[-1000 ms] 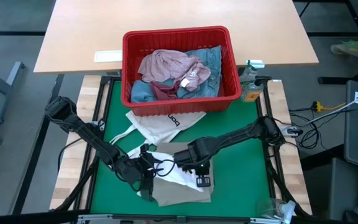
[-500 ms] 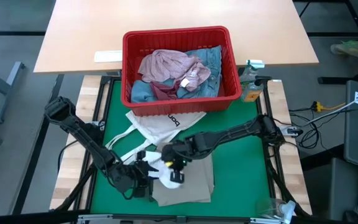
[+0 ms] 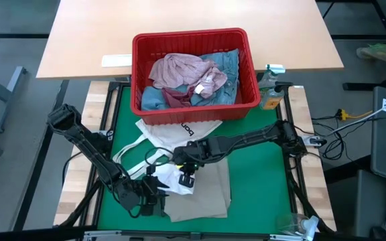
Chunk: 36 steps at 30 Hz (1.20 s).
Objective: Fold laundry
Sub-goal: Fold the pink panty
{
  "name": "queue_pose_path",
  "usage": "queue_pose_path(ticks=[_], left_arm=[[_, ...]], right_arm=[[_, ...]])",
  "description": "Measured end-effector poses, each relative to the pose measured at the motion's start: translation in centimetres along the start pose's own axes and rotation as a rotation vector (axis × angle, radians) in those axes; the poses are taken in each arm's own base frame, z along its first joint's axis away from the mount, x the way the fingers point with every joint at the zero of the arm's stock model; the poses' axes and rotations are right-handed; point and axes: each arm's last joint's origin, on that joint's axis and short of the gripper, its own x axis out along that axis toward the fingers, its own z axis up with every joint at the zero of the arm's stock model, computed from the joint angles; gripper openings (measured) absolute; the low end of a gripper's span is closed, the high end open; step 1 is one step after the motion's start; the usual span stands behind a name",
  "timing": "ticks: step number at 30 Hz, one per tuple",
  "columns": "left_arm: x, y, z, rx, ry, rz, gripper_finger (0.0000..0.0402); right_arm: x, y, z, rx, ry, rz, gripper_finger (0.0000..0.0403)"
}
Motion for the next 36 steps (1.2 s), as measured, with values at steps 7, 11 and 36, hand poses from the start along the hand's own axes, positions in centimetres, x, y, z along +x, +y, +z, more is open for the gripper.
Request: queue_pose_path(ticks=[7,11,36], left_arm=[[0.3,0.0,0.8,-0.052,-0.054,-0.016,0.0132],[0.7,0.6,1.2,-0.069,-0.058,0.007,0.0132],[1.9,2.3,2.0,-0.097,-0.065,0.071,0.0132]], right_arm=[[0.0,0.0,0.0,0.000,0.002,-0.008,0.0012],[0.0,0.0,0.0,0.001,0.002,-0.009,0.0012],[0.0,0.0,-0.1,0.001,0.014,0.010,0.0161]])
